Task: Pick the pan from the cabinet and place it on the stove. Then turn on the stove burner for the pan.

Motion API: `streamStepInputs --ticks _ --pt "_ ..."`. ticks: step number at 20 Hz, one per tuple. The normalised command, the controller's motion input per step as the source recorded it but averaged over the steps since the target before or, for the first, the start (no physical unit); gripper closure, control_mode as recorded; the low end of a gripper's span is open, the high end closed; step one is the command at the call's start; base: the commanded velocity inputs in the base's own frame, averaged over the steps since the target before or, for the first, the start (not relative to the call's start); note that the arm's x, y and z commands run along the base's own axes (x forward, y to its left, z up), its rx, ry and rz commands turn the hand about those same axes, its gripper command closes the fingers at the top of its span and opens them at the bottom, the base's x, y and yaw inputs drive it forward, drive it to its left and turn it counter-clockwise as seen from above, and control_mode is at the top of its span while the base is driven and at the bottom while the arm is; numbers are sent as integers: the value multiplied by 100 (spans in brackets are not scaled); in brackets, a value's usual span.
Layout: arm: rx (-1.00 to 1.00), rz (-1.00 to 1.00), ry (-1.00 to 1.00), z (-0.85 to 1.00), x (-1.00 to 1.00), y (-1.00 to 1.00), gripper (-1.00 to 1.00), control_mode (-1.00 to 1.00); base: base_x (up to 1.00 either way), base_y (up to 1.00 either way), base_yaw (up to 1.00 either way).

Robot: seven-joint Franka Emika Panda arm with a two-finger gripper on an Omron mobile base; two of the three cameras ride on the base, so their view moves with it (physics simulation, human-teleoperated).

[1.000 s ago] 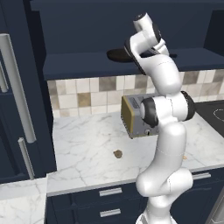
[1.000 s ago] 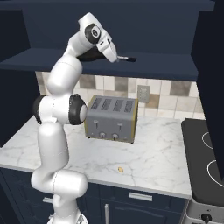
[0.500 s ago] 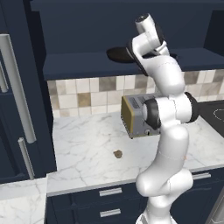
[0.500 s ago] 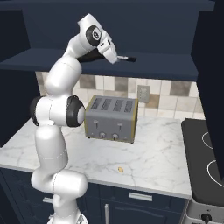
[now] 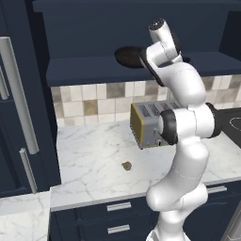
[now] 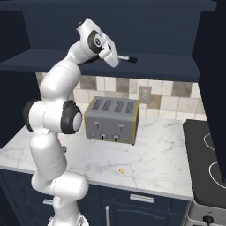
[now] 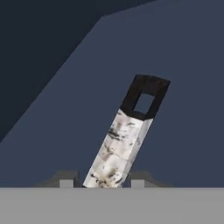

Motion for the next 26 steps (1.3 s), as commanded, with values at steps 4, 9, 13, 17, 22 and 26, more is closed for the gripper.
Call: streamStepInputs --ticks 4,9,13,17,22,26 --pt "0 4 -27 -40 -17 0 100 -100 0 0 0" --pt "0 1 -28 -36 -30 0 100 -100 0 0 0" --pt "0 0 -26 -28 -54 0 100 -100 0 0 0" --pt "0 0 -20 -18 -86 1 100 -100 0 0 0" --pt "0 -2 -12 -24 -99 0 100 -100 0 0 0" --pt "0 -5 -8 -19 -99 -6 100 -100 0 0 0"
